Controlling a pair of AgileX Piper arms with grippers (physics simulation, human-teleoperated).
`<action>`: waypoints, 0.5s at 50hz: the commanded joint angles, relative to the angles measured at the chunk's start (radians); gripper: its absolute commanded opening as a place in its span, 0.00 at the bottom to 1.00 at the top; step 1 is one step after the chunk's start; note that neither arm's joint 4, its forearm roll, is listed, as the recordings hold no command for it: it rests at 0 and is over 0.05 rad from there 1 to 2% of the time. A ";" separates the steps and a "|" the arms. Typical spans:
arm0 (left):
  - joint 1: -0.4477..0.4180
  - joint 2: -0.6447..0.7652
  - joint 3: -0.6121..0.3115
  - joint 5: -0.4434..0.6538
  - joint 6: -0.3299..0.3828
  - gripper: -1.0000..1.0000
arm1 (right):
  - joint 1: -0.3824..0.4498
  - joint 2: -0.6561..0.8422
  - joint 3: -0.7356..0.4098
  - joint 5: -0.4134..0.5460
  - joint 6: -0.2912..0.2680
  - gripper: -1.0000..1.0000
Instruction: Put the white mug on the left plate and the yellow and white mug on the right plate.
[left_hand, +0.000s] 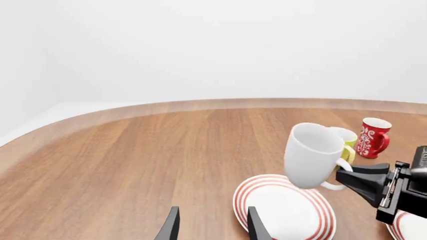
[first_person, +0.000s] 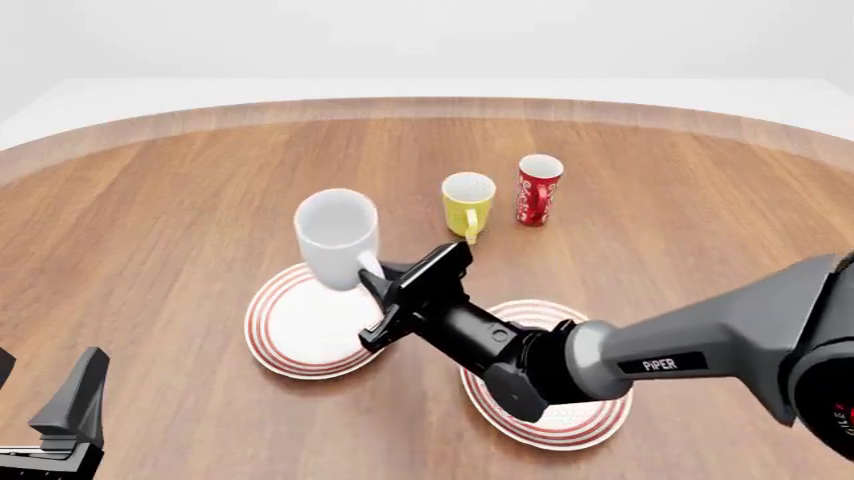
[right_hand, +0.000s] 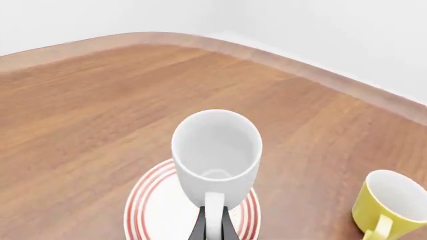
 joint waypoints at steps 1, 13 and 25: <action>0.000 0.000 0.000 0.000 0.000 1.00 | 0.013 0.053 -0.045 0.008 0.012 0.00; 0.000 0.000 0.000 0.000 0.000 1.00 | 0.023 0.113 -0.073 0.020 0.024 0.00; 0.000 0.000 0.000 0.000 0.000 1.00 | 0.027 0.165 -0.101 0.024 0.039 0.00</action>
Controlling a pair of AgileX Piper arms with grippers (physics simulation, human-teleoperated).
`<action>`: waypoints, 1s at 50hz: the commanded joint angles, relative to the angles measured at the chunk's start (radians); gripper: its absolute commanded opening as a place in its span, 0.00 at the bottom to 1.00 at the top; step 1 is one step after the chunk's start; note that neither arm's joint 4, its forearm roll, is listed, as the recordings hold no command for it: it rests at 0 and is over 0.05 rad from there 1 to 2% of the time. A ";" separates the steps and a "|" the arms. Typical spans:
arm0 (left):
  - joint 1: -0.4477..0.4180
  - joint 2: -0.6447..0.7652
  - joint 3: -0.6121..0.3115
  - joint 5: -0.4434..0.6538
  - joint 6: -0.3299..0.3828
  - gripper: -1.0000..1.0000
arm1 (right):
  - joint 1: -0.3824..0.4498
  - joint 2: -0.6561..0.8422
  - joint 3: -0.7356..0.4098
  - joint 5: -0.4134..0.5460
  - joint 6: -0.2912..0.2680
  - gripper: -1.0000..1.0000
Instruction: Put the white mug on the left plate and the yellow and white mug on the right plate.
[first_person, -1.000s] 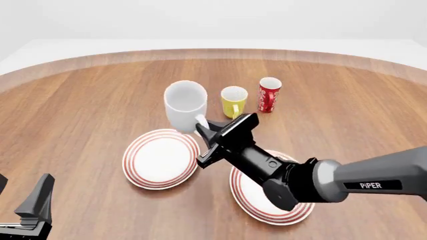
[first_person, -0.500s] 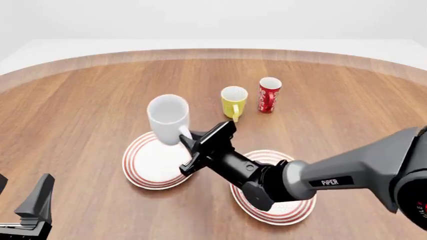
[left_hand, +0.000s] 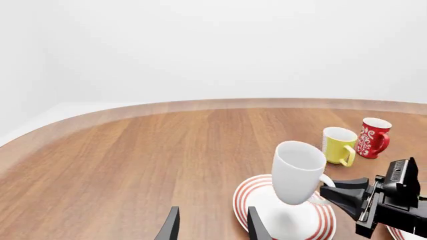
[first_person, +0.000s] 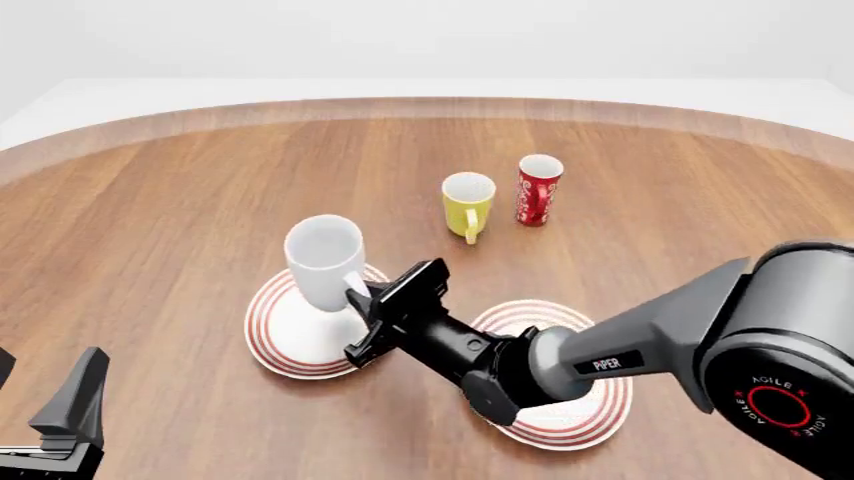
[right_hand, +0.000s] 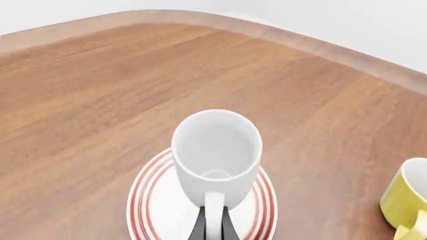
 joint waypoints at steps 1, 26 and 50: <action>0.000 0.000 0.000 0.000 0.000 1.00 | 0.005 0.049 -0.028 0.001 0.017 0.00; 0.000 0.000 0.000 0.000 0.000 1.00 | 0.006 0.087 -0.055 0.017 0.021 0.00; 0.000 0.000 0.000 0.000 0.000 1.00 | -0.004 0.094 -0.072 0.043 0.040 1.00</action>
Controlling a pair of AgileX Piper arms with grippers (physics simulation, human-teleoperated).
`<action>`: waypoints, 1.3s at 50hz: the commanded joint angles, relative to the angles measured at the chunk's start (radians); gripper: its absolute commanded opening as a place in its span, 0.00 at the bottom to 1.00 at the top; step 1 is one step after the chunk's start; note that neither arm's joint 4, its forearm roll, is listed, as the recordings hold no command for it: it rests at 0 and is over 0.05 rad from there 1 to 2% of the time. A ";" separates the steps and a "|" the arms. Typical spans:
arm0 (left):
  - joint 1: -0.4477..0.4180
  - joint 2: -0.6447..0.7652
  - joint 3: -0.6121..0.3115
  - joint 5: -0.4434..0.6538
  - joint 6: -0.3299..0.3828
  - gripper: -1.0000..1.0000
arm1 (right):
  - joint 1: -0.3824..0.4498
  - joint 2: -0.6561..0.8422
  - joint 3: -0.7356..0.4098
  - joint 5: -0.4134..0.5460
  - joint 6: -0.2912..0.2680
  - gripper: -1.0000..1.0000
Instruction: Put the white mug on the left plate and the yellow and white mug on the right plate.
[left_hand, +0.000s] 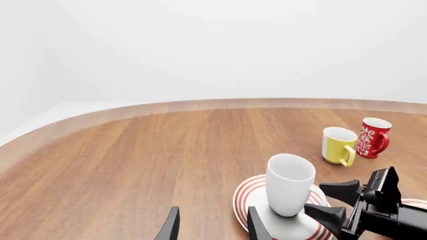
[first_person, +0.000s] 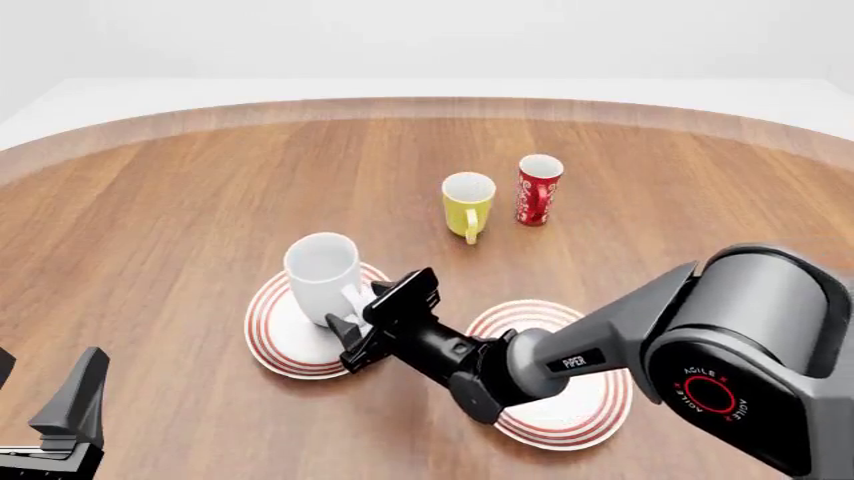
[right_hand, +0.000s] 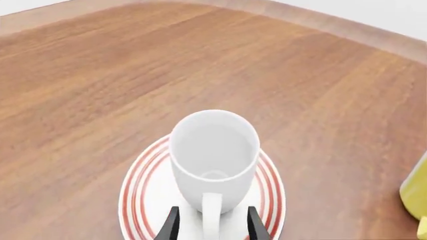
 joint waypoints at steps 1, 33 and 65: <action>0.000 0.000 0.000 0.000 0.000 1.00 | -0.002 -0.003 -0.001 0.008 0.011 1.00; 0.000 0.000 0.000 0.000 0.000 1.00 | -0.051 -0.200 0.186 -0.056 0.020 1.00; 0.000 0.000 0.000 0.000 0.000 1.00 | -0.203 -0.289 0.226 -0.093 0.046 1.00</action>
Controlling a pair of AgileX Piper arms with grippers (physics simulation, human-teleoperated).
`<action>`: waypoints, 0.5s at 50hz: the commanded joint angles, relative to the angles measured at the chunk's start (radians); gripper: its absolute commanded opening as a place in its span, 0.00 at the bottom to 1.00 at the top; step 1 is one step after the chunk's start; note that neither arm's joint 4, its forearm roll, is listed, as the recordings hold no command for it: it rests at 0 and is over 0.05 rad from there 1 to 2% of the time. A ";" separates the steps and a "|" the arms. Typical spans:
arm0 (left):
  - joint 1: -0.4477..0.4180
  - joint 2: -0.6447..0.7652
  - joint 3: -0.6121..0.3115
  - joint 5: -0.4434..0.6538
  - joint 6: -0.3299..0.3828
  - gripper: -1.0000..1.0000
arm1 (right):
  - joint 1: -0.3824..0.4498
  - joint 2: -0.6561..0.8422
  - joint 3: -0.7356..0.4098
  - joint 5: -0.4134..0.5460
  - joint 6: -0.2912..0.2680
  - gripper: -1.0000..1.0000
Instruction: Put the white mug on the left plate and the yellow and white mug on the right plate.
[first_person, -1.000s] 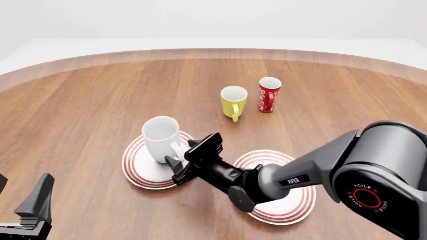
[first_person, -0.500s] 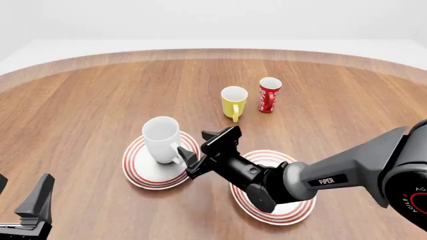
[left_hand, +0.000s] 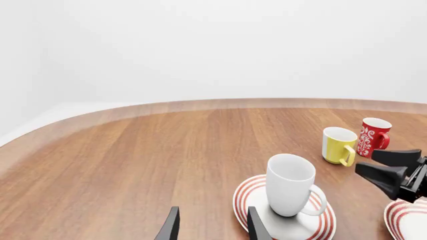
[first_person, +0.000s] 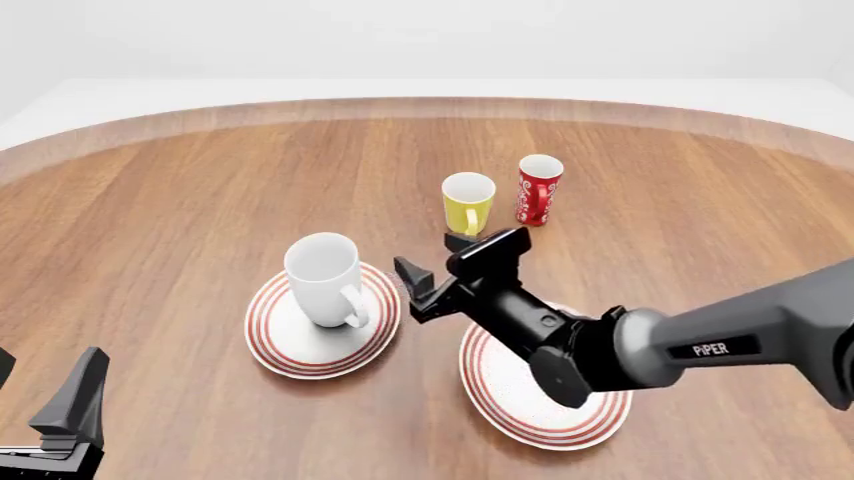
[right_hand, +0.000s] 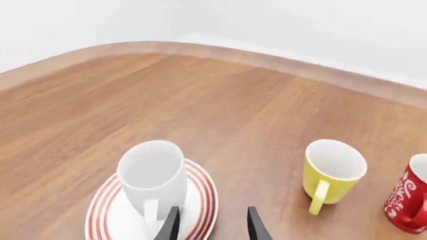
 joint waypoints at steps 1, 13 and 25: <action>0.000 0.000 0.000 0.000 0.000 1.00 | -0.055 -0.007 -0.005 -0.009 0.007 1.00; 0.000 0.000 0.000 0.000 0.000 1.00 | -0.115 -0.024 -0.047 0.043 -0.016 1.00; 0.000 0.000 0.000 0.000 0.000 1.00 | -0.204 -0.033 -0.122 0.147 -0.028 1.00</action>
